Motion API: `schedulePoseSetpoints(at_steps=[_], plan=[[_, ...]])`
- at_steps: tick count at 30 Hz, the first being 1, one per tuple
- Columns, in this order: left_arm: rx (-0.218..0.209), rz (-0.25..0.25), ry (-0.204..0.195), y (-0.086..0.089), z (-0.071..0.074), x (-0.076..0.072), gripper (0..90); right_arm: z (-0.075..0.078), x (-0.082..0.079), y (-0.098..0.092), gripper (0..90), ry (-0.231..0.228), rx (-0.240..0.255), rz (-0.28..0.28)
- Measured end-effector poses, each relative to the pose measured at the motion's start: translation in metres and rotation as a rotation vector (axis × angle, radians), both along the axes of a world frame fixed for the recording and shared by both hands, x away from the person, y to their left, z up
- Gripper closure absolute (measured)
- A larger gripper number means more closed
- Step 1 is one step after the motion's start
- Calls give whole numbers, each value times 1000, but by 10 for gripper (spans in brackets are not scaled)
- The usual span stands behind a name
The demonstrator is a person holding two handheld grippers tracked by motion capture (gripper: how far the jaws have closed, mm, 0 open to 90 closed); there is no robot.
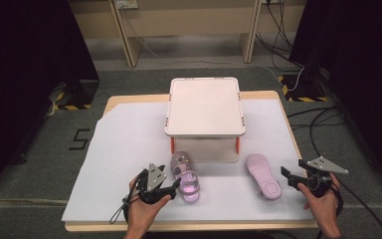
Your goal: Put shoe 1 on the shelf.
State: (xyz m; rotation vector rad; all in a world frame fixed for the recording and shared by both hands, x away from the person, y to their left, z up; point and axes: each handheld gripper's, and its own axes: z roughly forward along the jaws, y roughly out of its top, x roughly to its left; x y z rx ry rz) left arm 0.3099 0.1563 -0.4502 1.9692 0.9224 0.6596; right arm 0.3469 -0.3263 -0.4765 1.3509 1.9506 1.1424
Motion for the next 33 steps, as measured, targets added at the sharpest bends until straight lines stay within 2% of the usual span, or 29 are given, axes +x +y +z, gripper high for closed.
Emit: schedulePoseSetpoints(at_steps=[4, 5, 6, 7, 8, 9, 10, 11, 14, 17, 18, 21, 23, 27, 33], plan=[[-2, -27, 12, -9, -3, 0, 309, 0, 0, 0, 240, 0, -4, 3], [16, -43, 19, -13, -4, 2, 312, 0, 0, 0, 240, 1, -3, 3], [22, -54, 23, -16, -5, 3, 369, 0, 0, 0, 240, 1, -3, 4], [48, -69, 22, -21, -8, 7, 393, 0, 1, 0, 240, 0, -5, 4], [48, -69, 22, -21, -8, 7, 445, -1, 1, 1, 240, 1, -6, 4], [69, -92, 35, -25, -12, 13, 505, -1, 1, 1, 240, 1, -9, 6], [69, -92, 35, -25, -12, 13, 530, -1, 1, 1, 241, 2, -9, 7], [97, -96, 36, -28, -15, 16, 577, -1, 1, 1, 242, 4, -5, 8], [103, -95, 31, -28, -14, 17, 634, -1, 1, 1, 243, 5, -11, 11], [113, -100, -15, -27, -12, 18, 688, -1, 2, 2, 244, 7, -11, 14], [112, -97, -11, -27, -12, 17, 719, -2, 2, 2, 244, 8, -15, 16], [168, -100, -73, -29, -7, 13, 806, -1, 1, 2, 247, 3, -11, 19], [156, -106, -85, -28, -4, 13, 816, -1, 1, 1, 247, 7, -14, 15], [163, -115, -113, -27, 1, 14, 825, -1, 1, 1, 247, 7, -9, 13], [182, -132, -156, -37, 4, 28, 829, -1, 2, 1, 247, 7, -10, 13]])
